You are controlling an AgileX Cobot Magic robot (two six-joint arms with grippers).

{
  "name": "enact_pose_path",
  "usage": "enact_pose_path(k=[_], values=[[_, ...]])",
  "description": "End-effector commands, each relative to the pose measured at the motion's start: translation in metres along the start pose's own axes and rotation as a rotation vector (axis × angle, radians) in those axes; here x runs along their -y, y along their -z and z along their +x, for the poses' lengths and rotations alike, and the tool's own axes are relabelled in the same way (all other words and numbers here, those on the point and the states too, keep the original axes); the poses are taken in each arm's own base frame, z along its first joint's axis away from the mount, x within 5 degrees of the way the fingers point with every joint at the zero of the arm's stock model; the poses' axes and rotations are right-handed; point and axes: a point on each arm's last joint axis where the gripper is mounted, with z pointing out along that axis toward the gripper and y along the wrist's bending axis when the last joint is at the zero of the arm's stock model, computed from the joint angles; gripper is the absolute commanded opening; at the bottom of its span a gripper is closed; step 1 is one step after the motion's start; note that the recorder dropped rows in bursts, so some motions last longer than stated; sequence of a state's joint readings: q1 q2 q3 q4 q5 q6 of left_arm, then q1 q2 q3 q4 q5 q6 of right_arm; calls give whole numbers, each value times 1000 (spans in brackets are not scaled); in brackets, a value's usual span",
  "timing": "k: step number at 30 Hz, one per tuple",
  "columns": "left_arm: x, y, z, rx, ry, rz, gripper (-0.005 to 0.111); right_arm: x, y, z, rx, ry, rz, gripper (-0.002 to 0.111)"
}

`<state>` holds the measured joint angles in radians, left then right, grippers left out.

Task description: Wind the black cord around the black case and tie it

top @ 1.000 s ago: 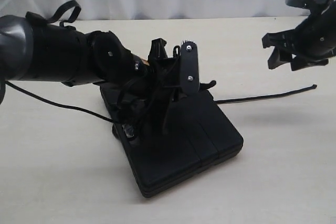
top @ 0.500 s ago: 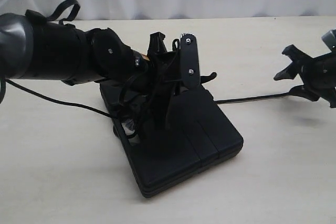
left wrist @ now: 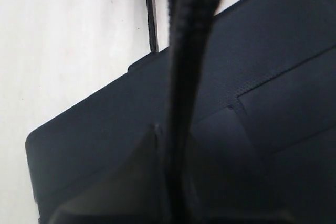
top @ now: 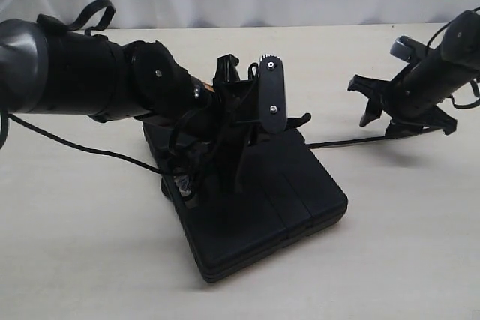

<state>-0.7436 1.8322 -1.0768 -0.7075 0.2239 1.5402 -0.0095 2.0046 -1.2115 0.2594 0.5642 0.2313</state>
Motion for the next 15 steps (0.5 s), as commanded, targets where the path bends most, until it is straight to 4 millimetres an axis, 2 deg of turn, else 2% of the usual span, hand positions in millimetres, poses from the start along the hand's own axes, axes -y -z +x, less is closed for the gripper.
enact_pose_path(k=[1,9,15], values=[[-5,2,-3,11,8,-37,0,7,4,2,-44,-16,146,46],[-3,2,-3,11,8,-14,0,8,-6,-1,36,-101,81,46],[-3,2,-3,11,8,-12,0,12,-28,3,8,-131,84,46]])
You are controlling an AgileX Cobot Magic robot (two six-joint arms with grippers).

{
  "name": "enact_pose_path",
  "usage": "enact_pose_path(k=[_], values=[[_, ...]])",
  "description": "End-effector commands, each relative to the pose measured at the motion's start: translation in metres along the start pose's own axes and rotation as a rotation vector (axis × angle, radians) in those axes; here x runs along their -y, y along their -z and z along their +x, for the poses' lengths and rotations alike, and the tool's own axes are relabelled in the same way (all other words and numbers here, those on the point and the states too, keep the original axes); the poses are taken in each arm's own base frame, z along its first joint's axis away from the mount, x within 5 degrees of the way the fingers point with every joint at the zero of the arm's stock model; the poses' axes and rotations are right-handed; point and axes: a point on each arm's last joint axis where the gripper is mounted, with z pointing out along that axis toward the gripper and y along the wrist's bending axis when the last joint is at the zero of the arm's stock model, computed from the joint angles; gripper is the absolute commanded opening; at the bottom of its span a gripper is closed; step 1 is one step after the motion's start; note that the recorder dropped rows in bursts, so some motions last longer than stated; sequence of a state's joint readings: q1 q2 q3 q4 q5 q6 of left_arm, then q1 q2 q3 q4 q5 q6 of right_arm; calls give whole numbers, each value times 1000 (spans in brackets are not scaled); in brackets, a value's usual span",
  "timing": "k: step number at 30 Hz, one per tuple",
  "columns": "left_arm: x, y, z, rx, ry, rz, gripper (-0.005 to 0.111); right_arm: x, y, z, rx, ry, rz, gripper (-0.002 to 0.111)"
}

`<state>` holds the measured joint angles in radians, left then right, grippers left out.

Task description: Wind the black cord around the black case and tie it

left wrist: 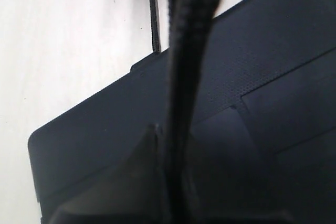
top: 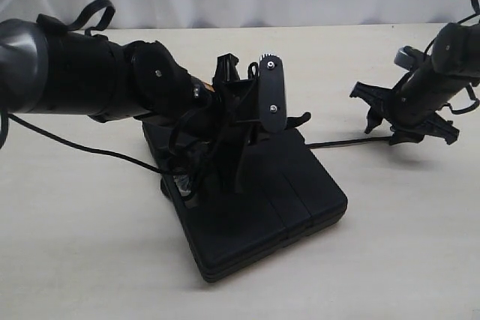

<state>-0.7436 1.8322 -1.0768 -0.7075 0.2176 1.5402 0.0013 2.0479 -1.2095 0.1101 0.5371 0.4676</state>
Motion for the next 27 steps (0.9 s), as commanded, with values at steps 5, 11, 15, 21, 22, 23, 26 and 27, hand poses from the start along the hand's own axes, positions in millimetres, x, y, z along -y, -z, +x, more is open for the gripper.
enact_pose_path(k=[5,11,15,21,22,23,26,27], values=[[-2,2,-3,10,8,-5,0,5,-22,2,-8,-29,6,46],[-3,2,-3,10,8,-11,0,-3,-36,0,-56,118,0,46],[-3,2,-3,11,8,-13,0,-22,-46,1,-84,211,-86,46],[-3,2,-3,11,8,-15,0,-59,-57,10,-150,395,-137,46],[-3,2,-3,11,8,-15,0,-62,-58,12,-167,414,-135,46],[-3,2,-3,11,8,-15,0,-66,-59,13,-184,441,-128,46],[-3,2,-3,11,8,-15,0,-74,-55,13,-209,511,-89,46],[-3,2,-3,11,8,-16,0,-75,-54,14,-212,534,-64,46]])
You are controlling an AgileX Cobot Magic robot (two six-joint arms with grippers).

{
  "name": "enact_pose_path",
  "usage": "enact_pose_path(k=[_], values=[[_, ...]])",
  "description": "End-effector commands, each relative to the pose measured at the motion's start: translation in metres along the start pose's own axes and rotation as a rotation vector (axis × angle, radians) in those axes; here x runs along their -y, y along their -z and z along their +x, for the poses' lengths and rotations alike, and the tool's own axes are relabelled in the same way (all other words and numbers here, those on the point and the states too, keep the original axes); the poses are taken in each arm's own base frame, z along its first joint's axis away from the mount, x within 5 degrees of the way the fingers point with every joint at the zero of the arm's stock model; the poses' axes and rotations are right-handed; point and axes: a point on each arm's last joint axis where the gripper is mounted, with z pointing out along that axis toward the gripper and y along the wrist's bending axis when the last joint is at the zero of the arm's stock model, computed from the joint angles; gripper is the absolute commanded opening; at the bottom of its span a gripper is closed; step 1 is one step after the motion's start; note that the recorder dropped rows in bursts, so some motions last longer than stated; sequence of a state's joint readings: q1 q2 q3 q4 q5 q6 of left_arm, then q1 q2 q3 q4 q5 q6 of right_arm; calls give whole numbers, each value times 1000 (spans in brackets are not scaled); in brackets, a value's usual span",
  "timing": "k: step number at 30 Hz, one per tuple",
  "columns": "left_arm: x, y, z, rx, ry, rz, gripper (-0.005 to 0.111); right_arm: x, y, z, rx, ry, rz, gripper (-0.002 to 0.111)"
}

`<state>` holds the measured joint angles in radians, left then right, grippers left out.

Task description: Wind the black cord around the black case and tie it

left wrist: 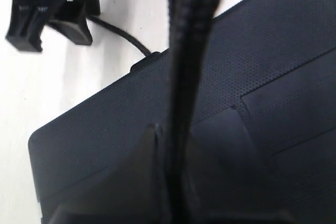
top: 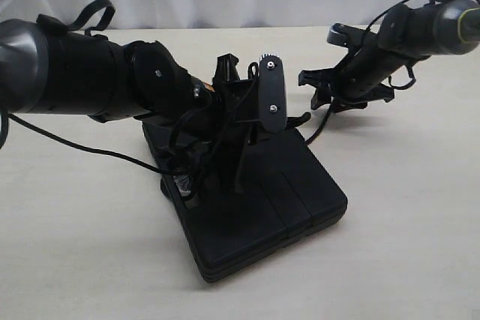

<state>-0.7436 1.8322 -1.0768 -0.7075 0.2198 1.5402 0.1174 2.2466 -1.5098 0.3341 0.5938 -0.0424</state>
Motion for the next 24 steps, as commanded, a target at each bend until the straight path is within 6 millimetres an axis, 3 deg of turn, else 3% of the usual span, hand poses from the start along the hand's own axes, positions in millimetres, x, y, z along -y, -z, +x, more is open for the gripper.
enact_pose_path(k=[1,9,17,24], values=[[-3,2,-3,11,8,-19,0,-2,-21,24,-228,88,86,44],[-3,2,-3,11,10,-14,0,3,-24,30,-270,137,172,4],[-3,2,-3,11,9,-18,0,-8,-29,28,-227,201,39,4],[-4,-5,1,-2,12,-36,0,-3,-11,33,126,169,50,4]])
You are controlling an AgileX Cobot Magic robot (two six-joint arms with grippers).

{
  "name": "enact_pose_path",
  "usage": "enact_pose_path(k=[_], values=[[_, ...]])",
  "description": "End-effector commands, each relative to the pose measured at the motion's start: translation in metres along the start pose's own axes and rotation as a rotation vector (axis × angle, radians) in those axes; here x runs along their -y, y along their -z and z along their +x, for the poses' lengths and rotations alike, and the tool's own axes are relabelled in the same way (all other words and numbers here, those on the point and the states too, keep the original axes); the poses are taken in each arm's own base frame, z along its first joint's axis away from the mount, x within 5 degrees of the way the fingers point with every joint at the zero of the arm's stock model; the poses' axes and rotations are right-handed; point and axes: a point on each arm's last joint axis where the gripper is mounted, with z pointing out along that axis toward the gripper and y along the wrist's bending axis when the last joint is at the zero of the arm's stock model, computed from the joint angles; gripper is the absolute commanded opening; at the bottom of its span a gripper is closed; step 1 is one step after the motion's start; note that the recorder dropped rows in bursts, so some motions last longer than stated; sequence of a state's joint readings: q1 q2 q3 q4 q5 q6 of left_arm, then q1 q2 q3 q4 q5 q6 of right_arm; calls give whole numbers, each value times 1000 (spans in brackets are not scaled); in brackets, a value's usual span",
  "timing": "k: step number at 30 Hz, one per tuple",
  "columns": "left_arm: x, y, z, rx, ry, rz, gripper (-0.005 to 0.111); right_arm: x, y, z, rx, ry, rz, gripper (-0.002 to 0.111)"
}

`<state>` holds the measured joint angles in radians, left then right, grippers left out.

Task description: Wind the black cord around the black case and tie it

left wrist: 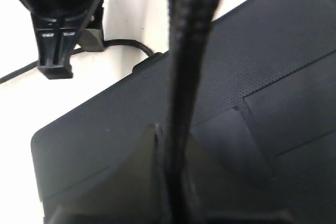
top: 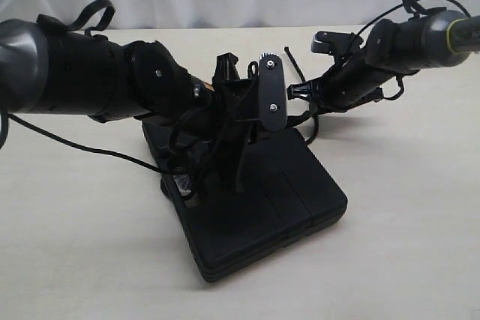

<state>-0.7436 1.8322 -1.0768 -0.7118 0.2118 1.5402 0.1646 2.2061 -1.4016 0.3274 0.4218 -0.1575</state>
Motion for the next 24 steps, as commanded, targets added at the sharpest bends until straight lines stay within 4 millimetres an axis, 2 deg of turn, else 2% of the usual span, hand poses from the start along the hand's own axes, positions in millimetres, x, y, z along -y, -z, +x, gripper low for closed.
enact_pose_path(k=[1,5,8,11,18,24], values=[[-2,-8,3,-10,9,-29,0,7,-3,22,54,24,36,4],[-5,-10,4,-14,13,-70,0,7,15,30,147,122,57,4],[-13,-10,4,-6,95,-152,0,-8,26,41,230,282,94,4],[-15,-15,7,-11,144,-189,0,-22,34,50,360,332,138,4],[-21,-34,23,-51,242,-347,0,-39,36,73,518,449,189,4],[-37,-29,35,-83,415,-577,0,-32,35,92,541,522,214,4]])
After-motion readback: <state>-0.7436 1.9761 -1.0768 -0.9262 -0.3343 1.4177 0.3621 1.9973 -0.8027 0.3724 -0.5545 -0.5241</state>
